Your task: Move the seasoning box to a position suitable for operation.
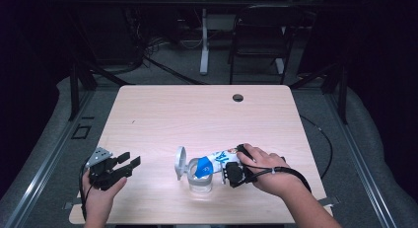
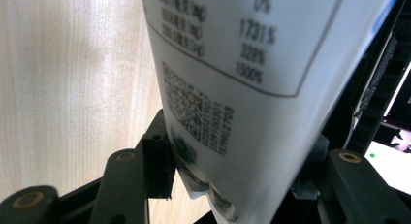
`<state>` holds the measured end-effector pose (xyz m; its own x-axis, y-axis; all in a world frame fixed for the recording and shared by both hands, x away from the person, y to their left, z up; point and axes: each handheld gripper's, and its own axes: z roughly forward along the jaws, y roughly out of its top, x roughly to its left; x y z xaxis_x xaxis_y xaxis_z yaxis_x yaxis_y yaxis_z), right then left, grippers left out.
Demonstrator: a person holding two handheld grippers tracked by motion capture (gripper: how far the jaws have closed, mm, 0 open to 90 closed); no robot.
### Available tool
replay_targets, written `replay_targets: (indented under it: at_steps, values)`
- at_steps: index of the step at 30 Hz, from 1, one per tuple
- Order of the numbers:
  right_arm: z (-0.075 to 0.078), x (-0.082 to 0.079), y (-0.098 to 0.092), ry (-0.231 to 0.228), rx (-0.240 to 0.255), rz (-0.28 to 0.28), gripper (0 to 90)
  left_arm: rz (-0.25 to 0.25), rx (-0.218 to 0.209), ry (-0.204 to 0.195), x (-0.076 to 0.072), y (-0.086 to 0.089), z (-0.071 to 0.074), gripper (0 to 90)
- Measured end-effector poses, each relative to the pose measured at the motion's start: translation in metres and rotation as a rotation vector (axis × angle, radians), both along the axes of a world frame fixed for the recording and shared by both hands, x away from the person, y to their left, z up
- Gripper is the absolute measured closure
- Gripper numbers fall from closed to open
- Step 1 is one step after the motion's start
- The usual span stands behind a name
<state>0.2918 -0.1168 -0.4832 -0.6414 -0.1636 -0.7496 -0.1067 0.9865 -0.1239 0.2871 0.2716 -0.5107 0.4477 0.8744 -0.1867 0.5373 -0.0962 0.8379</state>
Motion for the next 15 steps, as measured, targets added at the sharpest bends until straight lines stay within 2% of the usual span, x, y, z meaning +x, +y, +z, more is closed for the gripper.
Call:
replay_targets:
  at_steps: [1, 2, 3, 9, 10, 15]
  values:
    - [0.0002, 0.0002, 0.0002, -0.002, -0.002, 0.002, 47.2, 0.000, 0.000, 0.000, 0.0000, 0.0000, 0.0001, 50.0]
    - [0.0019, -0.0002, 0.0011, -0.015, -0.027, 0.002, 47.2, 0.000, 0.000, -0.001, 0.0000, -0.0001, 0.0001, 49.9]
    - [0.0009, 0.0001, 0.0009, -0.005, -0.009, 0.006, 47.2, 0.000, 0.000, 0.000, 0.0000, 0.0001, 0.0001, 49.9]
    - [0.0019, -0.0003, 0.0019, -0.014, -0.030, 0.011, 47.2, 0.003, -0.003, 0.000, 0.0003, 0.0006, -0.0007, 49.9]
    - [0.0032, -0.0007, 0.0027, -0.020, -0.047, 0.011, 47.2, 0.003, -0.002, 0.000, 0.0003, 0.0007, -0.0007, 49.9]
    - [0.0029, -0.0003, 0.0031, -0.019, -0.045, 0.021, 47.3, 0.004, -0.004, -0.002, 0.0003, 0.0005, -0.0006, 49.9]
